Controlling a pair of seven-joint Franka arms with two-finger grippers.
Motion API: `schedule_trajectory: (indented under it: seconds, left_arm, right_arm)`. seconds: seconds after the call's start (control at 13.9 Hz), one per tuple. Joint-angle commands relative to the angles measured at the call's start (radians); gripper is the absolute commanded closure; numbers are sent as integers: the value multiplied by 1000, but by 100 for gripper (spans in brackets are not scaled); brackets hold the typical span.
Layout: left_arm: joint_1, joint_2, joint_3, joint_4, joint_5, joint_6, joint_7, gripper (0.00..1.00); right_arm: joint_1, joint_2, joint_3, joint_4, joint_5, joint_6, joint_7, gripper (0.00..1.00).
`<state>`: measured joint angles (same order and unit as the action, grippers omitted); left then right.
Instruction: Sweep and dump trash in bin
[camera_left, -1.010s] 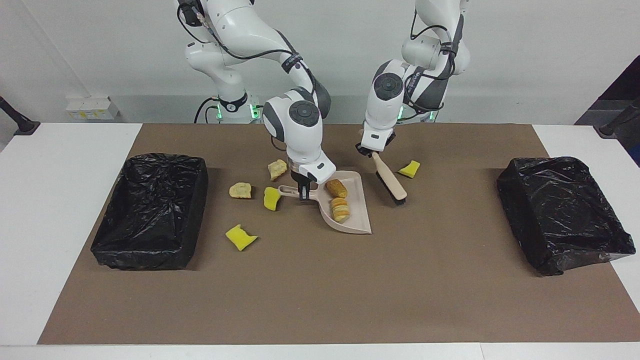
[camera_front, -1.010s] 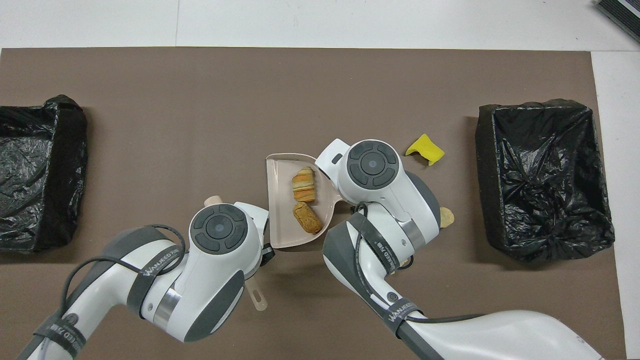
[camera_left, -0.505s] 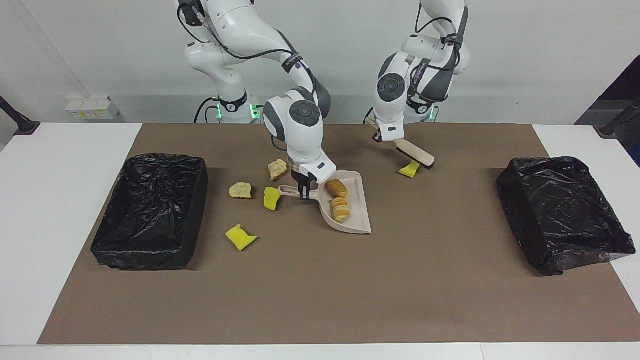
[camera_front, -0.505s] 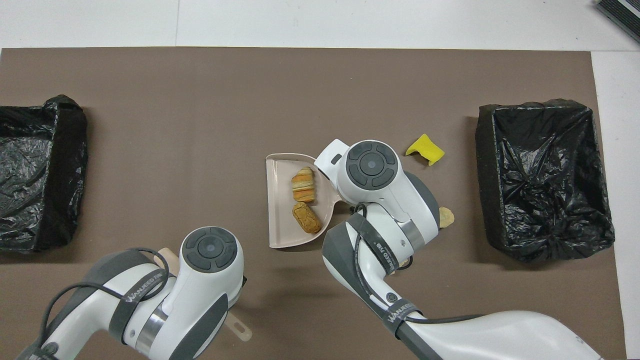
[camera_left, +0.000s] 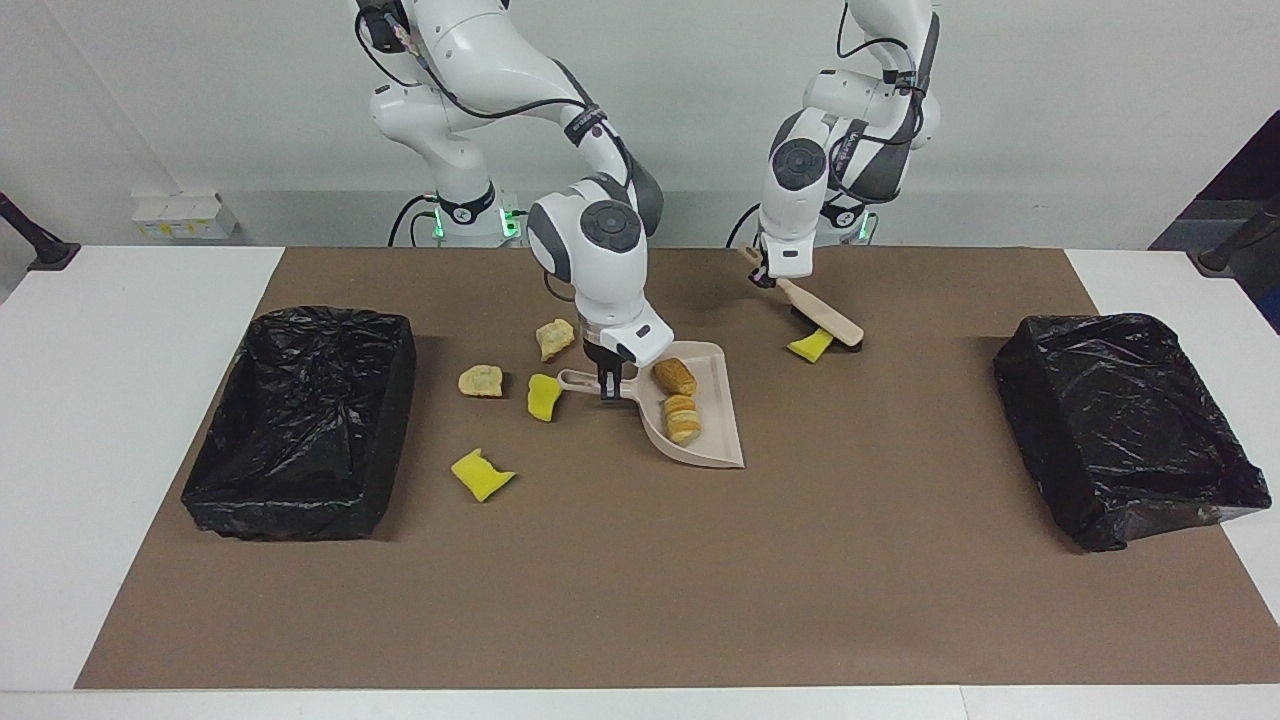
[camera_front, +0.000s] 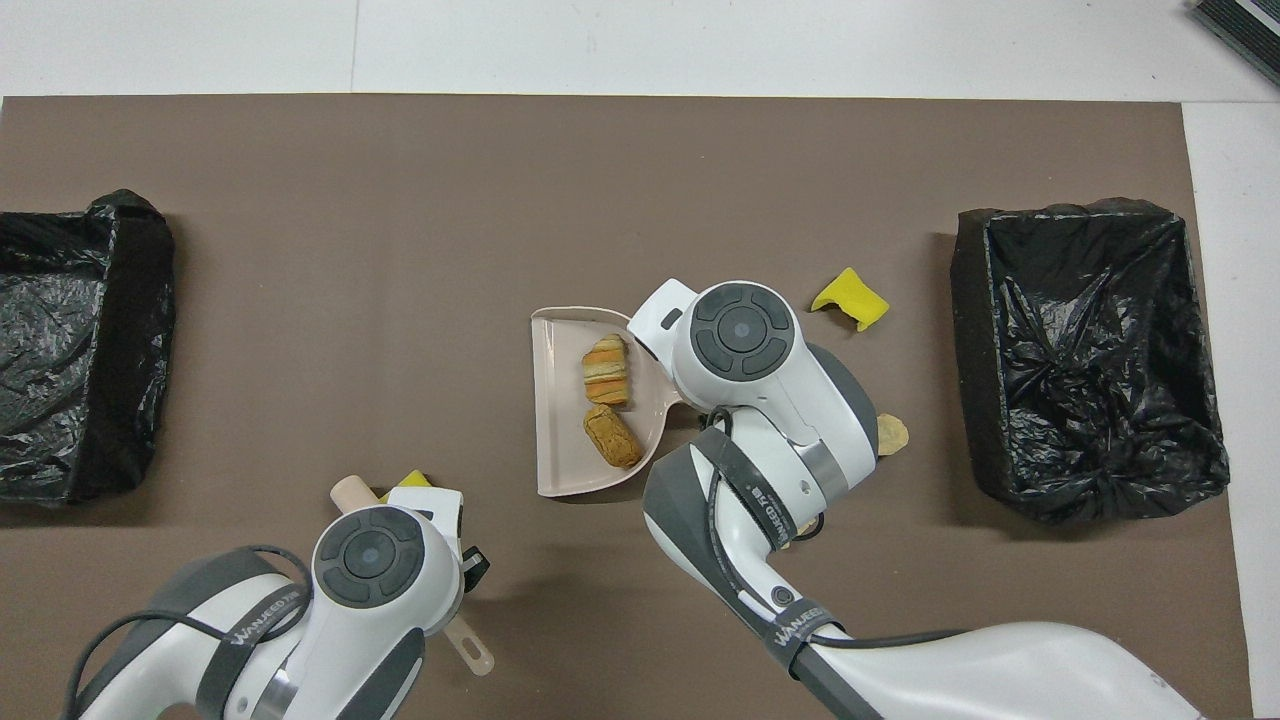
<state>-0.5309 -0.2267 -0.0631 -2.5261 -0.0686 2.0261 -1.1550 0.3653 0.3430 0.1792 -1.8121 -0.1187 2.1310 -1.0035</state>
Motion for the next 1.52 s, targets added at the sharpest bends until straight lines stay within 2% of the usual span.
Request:
schedule_trajectory:
  seconds: [0.0, 0.22, 0.36, 0.43, 0.72, 0.79, 1.08, 1.3, 1.44]
  left_arm:
    - [64, 53, 0, 52, -20, 32, 219, 100]
    - [78, 108, 0, 107, -110, 116, 411, 100]
    - [69, 132, -3, 116, -167, 216, 471, 100]
    - [60, 135, -6, 121, -187, 226, 486, 100]
    - [-84, 139, -11, 138, -324, 336, 552, 100]
    - [-93, 147, -9, 160, -336, 335, 555, 100]
    - [-66, 167, 3, 182, -326, 292, 554, 100]
    - [35, 158, 5, 184, -307, 286, 551, 100]
    - [78, 150, 5, 185, -207, 269, 549, 100]
  right_arm:
    - [-2, -4, 8, -10, -5, 13, 32, 100]
    - [-2, -2, 6, -10, -6, 15, 31, 100]
    - [-2, -2, 6, -10, -4, 15, 31, 100]
    - [-2, -2, 6, -9, -4, 17, 31, 100]
    - [-3, -2, 6, -9, -4, 20, 31, 100]
    - [-3, -2, 6, -9, -5, 20, 31, 100]
    - [-3, -1, 6, -9, -4, 29, 31, 100]
    - [-6, 4, 6, -6, 8, 64, 34, 100]
    - [-15, 8, 8, -6, 10, 70, 28, 100]
